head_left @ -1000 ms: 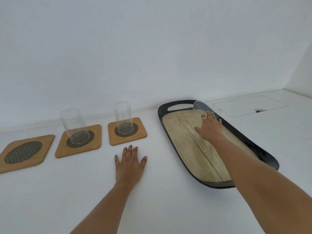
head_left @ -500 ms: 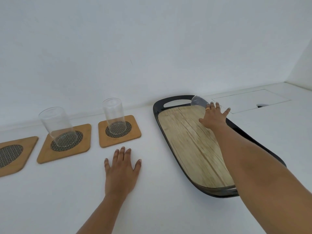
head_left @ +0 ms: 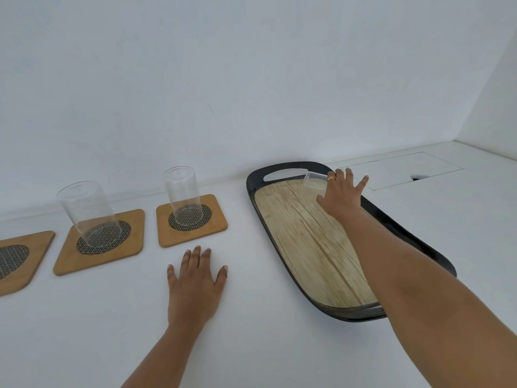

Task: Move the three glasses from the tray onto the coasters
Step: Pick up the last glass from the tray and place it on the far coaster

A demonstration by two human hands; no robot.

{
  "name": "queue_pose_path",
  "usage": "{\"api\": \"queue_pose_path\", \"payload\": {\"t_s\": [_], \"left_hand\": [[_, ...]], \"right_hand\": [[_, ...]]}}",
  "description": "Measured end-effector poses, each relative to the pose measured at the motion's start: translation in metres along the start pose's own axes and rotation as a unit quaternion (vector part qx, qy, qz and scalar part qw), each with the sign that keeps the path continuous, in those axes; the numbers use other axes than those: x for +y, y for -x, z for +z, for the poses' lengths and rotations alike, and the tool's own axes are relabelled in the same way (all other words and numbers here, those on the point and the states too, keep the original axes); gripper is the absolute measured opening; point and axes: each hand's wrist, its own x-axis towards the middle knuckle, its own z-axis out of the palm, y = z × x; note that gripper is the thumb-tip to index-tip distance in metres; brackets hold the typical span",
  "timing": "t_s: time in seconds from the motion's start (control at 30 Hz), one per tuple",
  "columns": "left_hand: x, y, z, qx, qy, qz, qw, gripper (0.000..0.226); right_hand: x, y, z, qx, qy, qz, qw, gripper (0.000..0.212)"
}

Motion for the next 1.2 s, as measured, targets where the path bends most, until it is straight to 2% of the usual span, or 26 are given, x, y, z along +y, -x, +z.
{"api": "queue_pose_path", "payload": {"t_s": [0.1, 0.13, 0.27, 0.33, 0.57, 0.73, 1.0, 1.2], "left_hand": [[0.0, 0.0, 0.0, 0.001, -0.005, 0.0, 1.0, 0.059], [0.0, 0.0, 0.0, 0.001, -0.006, 0.0, 1.0, 0.059], [0.0, -0.001, 0.0, 0.001, -0.005, 0.002, 1.0, 0.059], [0.0, 0.0, 0.0, 0.003, -0.006, 0.003, 1.0, 0.059], [0.0, 0.001, -0.002, -0.005, 0.0, 0.003, 1.0, 0.059], [-0.001, 0.002, -0.002, -0.007, -0.006, 0.005, 1.0, 0.059], [-0.003, 0.01, -0.004, -0.005, -0.005, 0.015, 1.0, 0.057], [-0.01, 0.018, -0.003, 0.002, 0.008, 0.022, 1.0, 0.056]], "right_hand": [[0.002, 0.0, 0.002, -0.048, 0.03, 0.0, 0.998, 0.079], [0.002, 0.002, 0.002, -0.029, 0.037, 0.0, 0.999, 0.08], [-0.003, 0.016, -0.002, 0.156, -0.024, -0.006, 0.988, 0.083], [-0.005, 0.022, -0.002, 0.183, -0.037, -0.012, 0.982, 0.085], [-0.012, 0.045, 0.009, 0.042, -0.084, -0.031, 0.995, 0.087], [-0.009, 0.057, 0.01, 0.011, -0.091, -0.058, 0.994, 0.084], [0.0, 0.073, 0.004, -0.016, -0.102, -0.054, 0.993, 0.08], [0.001, 0.085, -0.001, -0.014, -0.239, -0.03, 0.97, 0.075]]}}
